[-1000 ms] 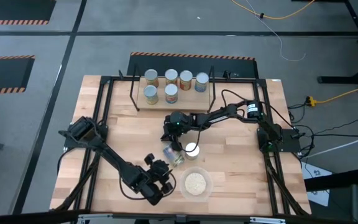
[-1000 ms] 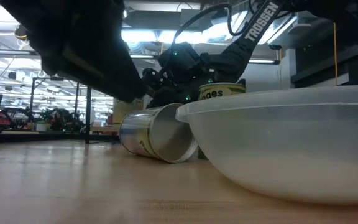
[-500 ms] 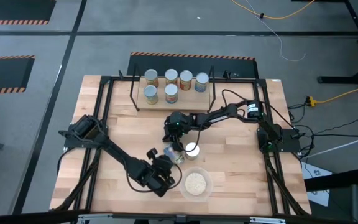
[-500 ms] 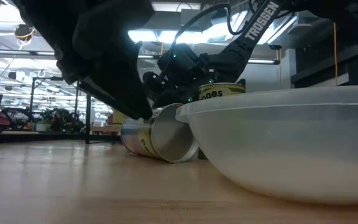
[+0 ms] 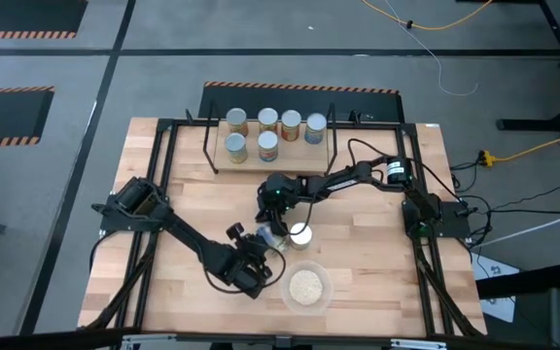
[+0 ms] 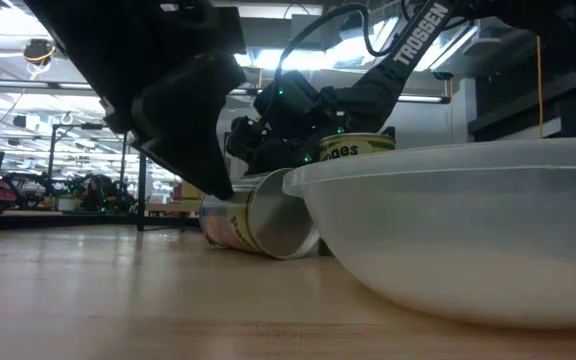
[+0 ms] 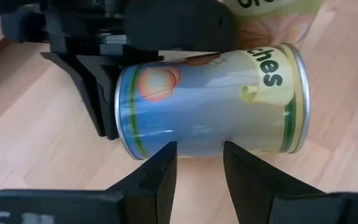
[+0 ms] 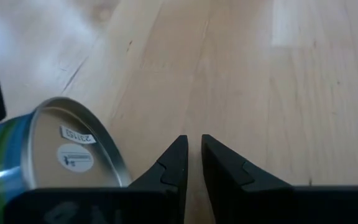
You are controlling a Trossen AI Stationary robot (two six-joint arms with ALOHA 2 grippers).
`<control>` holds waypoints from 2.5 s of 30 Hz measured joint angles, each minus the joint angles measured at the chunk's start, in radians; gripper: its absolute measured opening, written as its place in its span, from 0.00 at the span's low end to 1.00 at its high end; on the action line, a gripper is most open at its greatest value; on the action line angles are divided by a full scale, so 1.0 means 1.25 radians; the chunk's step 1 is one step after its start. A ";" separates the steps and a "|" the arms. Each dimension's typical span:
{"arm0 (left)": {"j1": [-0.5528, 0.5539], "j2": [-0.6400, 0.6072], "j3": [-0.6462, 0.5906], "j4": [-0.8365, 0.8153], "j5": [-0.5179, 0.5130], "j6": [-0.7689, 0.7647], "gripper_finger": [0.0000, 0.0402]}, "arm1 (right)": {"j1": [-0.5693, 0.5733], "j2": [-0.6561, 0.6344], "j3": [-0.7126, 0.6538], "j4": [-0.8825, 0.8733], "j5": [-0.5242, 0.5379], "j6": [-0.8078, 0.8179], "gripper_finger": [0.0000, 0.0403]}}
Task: Pick and place cans onto a shelf
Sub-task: Put the canned peaches on the shelf
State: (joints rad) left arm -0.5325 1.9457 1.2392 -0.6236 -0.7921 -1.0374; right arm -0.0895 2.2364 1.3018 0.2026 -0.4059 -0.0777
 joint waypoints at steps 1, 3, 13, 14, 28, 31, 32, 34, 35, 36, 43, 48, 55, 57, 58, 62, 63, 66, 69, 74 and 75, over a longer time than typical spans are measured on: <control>0.003 0.000 0.000 -0.003 0.000 0.000 0.31 | 0.000 0.000 0.000 0.000 0.000 0.006 0.13; 0.009 -0.001 0.000 -0.016 0.001 0.001 0.31 | 0.000 0.000 0.000 -0.001 -0.002 0.017 0.13; 0.024 -0.002 0.000 -0.057 -0.013 0.001 0.31 | -0.015 -0.017 -0.004 -0.034 -0.045 0.018 0.13; 0.025 -0.002 0.000 -0.060 -0.015 0.001 0.31 | -0.016 -0.021 -0.004 -0.045 -0.049 0.017 0.13; 0.023 -0.013 0.000 -0.054 -0.057 0.000 0.31 | -0.032 -0.071 -0.003 -0.197 -0.049 -0.066 0.13; 0.020 -0.032 0.000 -0.038 -0.048 0.000 0.31 | -0.032 -0.071 -0.003 -0.223 -0.049 -0.069 0.13; 0.018 -0.037 0.000 -0.026 -0.045 0.000 0.31 | -0.033 -0.071 -0.003 -0.231 -0.049 -0.071 0.13; 0.018 -0.041 0.001 0.013 -0.029 0.001 0.31 | -0.033 -0.073 -0.002 -0.243 -0.050 -0.072 0.13; 0.015 -0.043 0.001 0.023 -0.019 0.001 0.31 | -0.033 -0.076 -0.002 -0.250 -0.049 -0.073 0.13; 0.013 -0.048 0.000 0.032 -0.013 0.005 0.31 | -0.033 -0.076 -0.002 -0.255 -0.049 -0.074 0.13; 0.010 -0.049 0.000 0.173 0.060 0.074 0.31 | -0.033 -0.076 -0.001 -0.273 -0.049 -0.074 0.13; 0.010 -0.049 0.000 0.228 0.077 0.120 0.31 | -0.033 -0.076 -0.001 -0.277 -0.049 -0.073 0.13; 0.011 -0.049 0.000 0.244 0.079 0.126 0.31 | -0.033 -0.076 -0.001 -0.279 -0.049 -0.071 0.13; 0.011 -0.049 0.000 0.244 0.079 0.125 0.31 | -0.033 -0.076 -0.001 -0.279 -0.049 -0.071 0.13; 0.011 -0.049 0.000 0.244 0.080 0.125 0.31 | -0.033 -0.076 -0.001 -0.279 -0.049 -0.071 0.13; 0.011 -0.039 0.001 0.248 0.080 0.125 0.31 | -0.033 -0.076 -0.001 -0.280 -0.049 -0.071 0.13; 0.011 -0.038 0.000 0.245 0.082 0.125 0.31 | -0.033 -0.076 -0.001 -0.279 -0.048 -0.071 0.13; 0.010 -0.029 0.002 0.254 0.082 0.125 0.31 | -0.033 -0.076 -0.001 -0.279 -0.048 -0.071 0.13; 0.006 -0.024 -0.001 0.243 0.075 0.126 0.31 | -0.033 -0.076 -0.001 -0.279 -0.048 -0.071 0.13; 0.007 -0.016 0.000 0.237 0.077 0.126 0.31 | -0.032 -0.076 -0.002 -0.277 -0.056 -0.071 0.13; 0.007 -0.016 0.000 0.238 0.077 0.126 0.31 | -0.032 -0.076 -0.002 -0.276 -0.062 -0.072 0.13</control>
State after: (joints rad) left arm -0.5240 1.9260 1.2392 -0.3255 -0.6964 -0.8795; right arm -0.1295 2.1417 1.2995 -0.1430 -0.4835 -0.1676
